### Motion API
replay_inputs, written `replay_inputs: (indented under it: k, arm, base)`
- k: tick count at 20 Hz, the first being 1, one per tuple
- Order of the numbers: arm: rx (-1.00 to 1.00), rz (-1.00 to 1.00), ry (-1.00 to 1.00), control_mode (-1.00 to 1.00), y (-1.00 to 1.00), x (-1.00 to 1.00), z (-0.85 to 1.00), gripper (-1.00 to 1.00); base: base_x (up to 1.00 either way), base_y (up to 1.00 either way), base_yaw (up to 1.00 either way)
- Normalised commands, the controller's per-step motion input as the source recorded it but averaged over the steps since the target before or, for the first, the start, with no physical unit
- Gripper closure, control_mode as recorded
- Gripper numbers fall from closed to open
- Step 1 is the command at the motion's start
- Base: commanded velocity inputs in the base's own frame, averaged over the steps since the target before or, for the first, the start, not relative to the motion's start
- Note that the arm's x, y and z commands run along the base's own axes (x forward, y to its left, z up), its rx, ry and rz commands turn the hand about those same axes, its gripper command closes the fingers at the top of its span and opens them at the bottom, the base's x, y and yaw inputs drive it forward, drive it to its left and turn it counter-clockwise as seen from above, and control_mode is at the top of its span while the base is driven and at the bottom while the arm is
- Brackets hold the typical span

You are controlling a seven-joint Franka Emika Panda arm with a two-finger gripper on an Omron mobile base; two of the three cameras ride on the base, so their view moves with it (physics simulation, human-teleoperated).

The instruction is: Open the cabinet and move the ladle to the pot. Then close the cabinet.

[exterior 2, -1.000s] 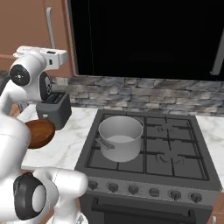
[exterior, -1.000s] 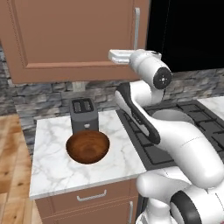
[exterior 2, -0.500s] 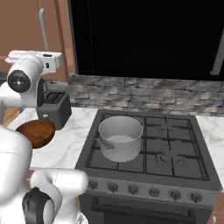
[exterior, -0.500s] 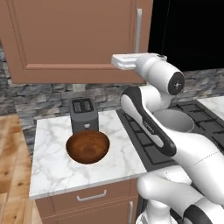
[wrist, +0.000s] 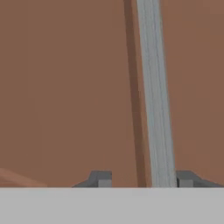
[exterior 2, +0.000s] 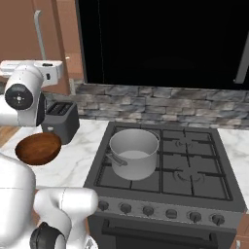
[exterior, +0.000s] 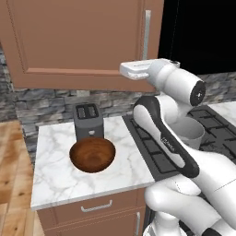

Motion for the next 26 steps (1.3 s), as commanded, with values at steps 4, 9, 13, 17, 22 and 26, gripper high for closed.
replay_inputs:
  k: [4,9,13,17,22,26]
  arm:
    - [0.00,0.07,0.00,-1.00,0.96,-0.66,0.00,1.00]
    - [0.00,0.06,0.00,-1.00,0.94,-0.67,0.00,1.00]
    - [0.00,0.06,0.00,-1.00,0.92,-0.70,-0.02,1.00]
    - [0.00,0.07,0.00,-1.00,0.90,-0.71,-0.05,-1.00]
    - [0.04,0.00,0.00,-1.00,0.28,-0.53,0.05,-1.00]
    - [0.15,0.00,-0.03,-1.00,-0.46,-0.53,0.09,-1.00]
  base:
    - [0.00,0.00,0.00]
    - [0.00,0.00,0.00]
    - [0.00,0.00,0.00]
    - [0.00,0.00,0.00]
    - [0.00,0.00,0.00]
    - [0.00,0.00,0.00]
